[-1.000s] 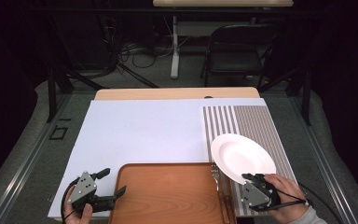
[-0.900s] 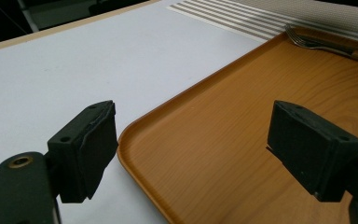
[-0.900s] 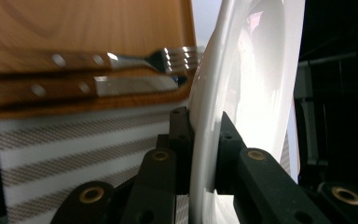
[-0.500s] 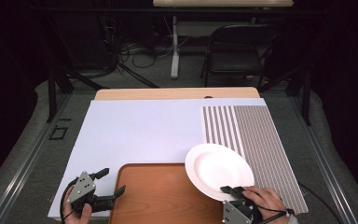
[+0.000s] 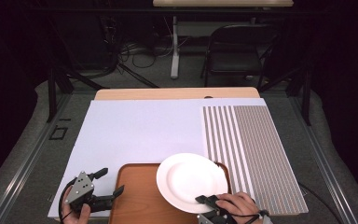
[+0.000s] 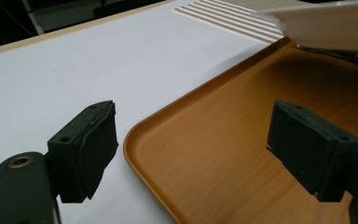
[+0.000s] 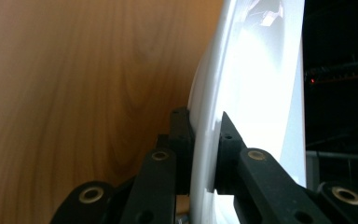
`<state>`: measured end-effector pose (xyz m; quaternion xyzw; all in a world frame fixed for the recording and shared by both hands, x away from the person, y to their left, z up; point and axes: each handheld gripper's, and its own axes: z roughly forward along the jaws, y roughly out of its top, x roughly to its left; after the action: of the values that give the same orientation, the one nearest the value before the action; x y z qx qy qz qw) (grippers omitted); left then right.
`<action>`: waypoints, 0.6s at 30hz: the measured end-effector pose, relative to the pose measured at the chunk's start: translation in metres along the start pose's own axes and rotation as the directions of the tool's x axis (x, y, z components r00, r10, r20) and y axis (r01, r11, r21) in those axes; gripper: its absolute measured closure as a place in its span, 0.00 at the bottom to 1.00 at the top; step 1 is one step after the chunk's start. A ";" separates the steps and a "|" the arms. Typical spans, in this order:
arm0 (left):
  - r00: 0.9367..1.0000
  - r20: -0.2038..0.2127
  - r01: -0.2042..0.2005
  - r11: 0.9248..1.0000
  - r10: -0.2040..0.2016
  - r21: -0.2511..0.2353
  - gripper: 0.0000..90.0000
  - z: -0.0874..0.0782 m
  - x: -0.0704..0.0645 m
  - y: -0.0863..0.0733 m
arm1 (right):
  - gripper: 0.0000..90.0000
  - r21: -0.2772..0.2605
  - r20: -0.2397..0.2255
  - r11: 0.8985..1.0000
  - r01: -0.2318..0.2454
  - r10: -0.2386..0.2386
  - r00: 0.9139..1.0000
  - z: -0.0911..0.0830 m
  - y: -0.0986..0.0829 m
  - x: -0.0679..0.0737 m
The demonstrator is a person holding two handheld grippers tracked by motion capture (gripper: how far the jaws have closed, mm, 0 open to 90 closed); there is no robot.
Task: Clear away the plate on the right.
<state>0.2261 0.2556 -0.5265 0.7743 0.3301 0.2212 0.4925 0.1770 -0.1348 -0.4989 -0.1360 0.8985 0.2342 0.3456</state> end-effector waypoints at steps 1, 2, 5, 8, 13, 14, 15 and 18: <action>1.000 0.001 0.000 1.000 0.000 -0.001 0.18 0.000 0.000 0.000 | 0.91 0.017 -0.007 1.000 -0.003 0.003 1.000 0.001 0.003 0.002; 1.000 0.001 -0.001 1.000 0.001 -0.001 0.18 0.000 0.000 0.000 | 0.91 0.001 -0.013 1.000 0.003 -0.003 1.000 0.003 0.004 0.004; 1.000 0.001 0.000 1.000 0.000 -0.002 0.18 -0.001 0.000 0.000 | 0.91 -0.004 -0.028 1.000 0.009 -0.009 1.000 0.008 0.009 0.008; 1.000 0.000 0.000 1.000 0.000 -0.002 0.18 -0.001 0.001 0.000 | 0.91 -0.023 -0.040 0.999 0.034 -0.035 0.999 0.015 0.012 0.012; 1.000 0.002 -0.003 1.000 0.003 0.000 0.18 0.000 0.000 0.000 | 0.90 -0.007 -0.063 0.999 0.037 -0.037 0.997 0.024 0.014 0.019; 1.000 0.003 -0.002 1.000 0.002 0.000 0.18 0.000 0.000 0.000 | 0.90 -0.007 -0.066 0.999 0.044 -0.044 0.997 0.025 0.015 0.020; 1.000 0.004 -0.001 1.000 0.001 0.000 0.18 0.000 0.000 0.000 | 0.90 -0.008 -0.070 0.999 0.047 -0.048 0.996 0.027 0.016 0.022; 1.000 0.002 0.000 1.000 0.000 -0.003 0.18 0.001 0.000 0.000 | 0.91 -0.006 -0.077 0.997 0.072 -0.072 0.994 0.031 0.018 0.024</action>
<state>0.2264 0.2552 -0.5269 0.7738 0.3293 0.2210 0.4940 0.1691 -0.1052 -0.5296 -0.1777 0.9052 0.2177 0.3188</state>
